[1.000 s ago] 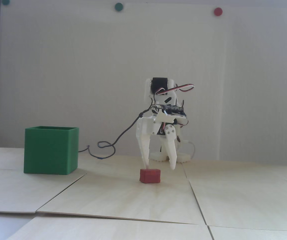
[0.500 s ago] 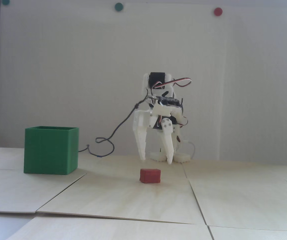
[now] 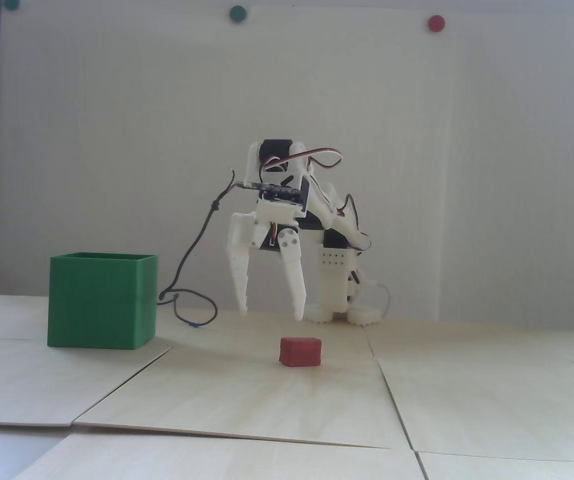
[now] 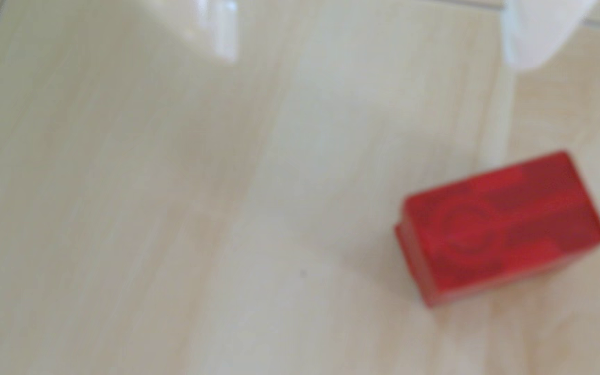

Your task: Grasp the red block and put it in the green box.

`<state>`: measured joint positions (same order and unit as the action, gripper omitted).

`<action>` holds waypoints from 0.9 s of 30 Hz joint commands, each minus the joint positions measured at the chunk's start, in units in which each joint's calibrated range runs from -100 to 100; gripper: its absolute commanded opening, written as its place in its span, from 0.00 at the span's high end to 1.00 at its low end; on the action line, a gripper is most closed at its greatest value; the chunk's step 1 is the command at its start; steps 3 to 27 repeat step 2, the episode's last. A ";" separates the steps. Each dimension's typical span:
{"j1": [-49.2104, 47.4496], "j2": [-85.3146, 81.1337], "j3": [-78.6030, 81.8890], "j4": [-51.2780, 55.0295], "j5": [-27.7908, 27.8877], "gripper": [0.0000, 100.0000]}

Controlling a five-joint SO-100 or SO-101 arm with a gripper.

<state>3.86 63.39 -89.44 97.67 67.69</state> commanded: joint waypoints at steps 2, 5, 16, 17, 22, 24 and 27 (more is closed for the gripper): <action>-1.17 -8.16 -4.18 1.74 -9.69 0.74; -1.17 -8.16 -4.18 1.74 -9.69 0.74; -1.17 -8.16 -4.18 1.74 -9.69 0.74; -1.17 -8.16 -4.18 1.74 -9.69 0.74; -1.17 -8.16 -4.18 1.74 -9.69 0.74; -1.17 -8.16 -4.18 1.74 -9.69 0.74; -1.17 -8.16 -4.18 1.74 -9.69 0.74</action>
